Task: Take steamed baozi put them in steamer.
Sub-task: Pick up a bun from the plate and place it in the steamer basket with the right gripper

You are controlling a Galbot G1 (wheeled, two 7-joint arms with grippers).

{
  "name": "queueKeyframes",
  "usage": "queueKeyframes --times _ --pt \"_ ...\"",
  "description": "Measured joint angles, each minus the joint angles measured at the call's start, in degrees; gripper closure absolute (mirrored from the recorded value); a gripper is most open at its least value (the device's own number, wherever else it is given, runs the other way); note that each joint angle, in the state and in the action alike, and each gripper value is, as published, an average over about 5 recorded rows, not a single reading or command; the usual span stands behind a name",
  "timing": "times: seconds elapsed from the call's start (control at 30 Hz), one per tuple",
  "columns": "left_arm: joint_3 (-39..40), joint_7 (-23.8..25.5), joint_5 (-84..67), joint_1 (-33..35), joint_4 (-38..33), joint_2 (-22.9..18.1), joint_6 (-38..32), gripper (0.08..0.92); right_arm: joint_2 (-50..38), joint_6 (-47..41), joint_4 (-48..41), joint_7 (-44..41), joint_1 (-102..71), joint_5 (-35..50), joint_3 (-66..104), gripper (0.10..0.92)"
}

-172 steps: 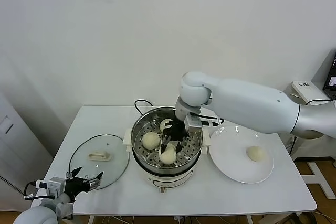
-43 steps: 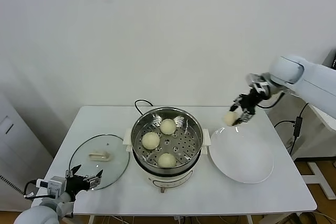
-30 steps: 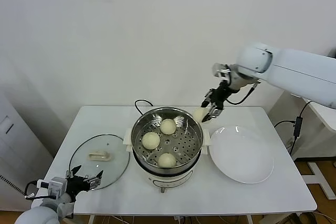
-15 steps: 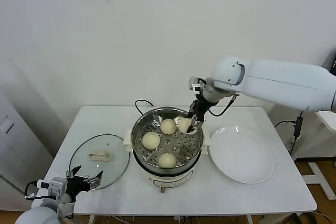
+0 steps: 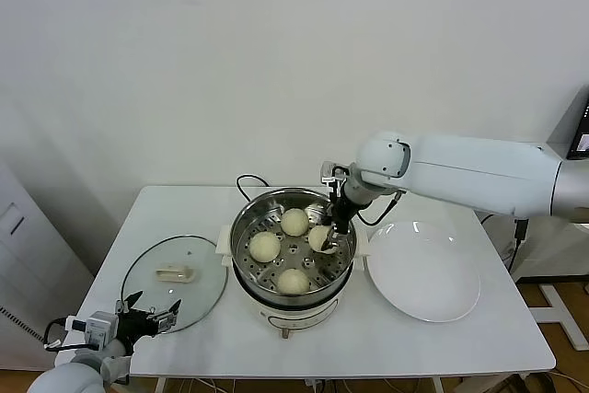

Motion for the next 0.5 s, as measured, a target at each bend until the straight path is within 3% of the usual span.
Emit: queueKeyframes --times 0.1,0.37,0.5 --pt "0.00 0.00 0.00 -0.04 0.00 -0.04 0.00 0.177 -0.06 -0.12 -0.03 0.35 -0.98 -0.15 0.57 0.467" --pt "-0.03 0.01 0.00 0.17 0.06 -0.09 -0.03 0.177 -1.13 -0.31 0.26 0.20 -2.18 -0.33 2.54 0.261" --pt "-0.36 0.07 -0.08 0.27 0.07 -0.19 -0.20 0.177 -2.92 0.05 0.64 -0.64 -2.41 -0.06 4.79 0.206"
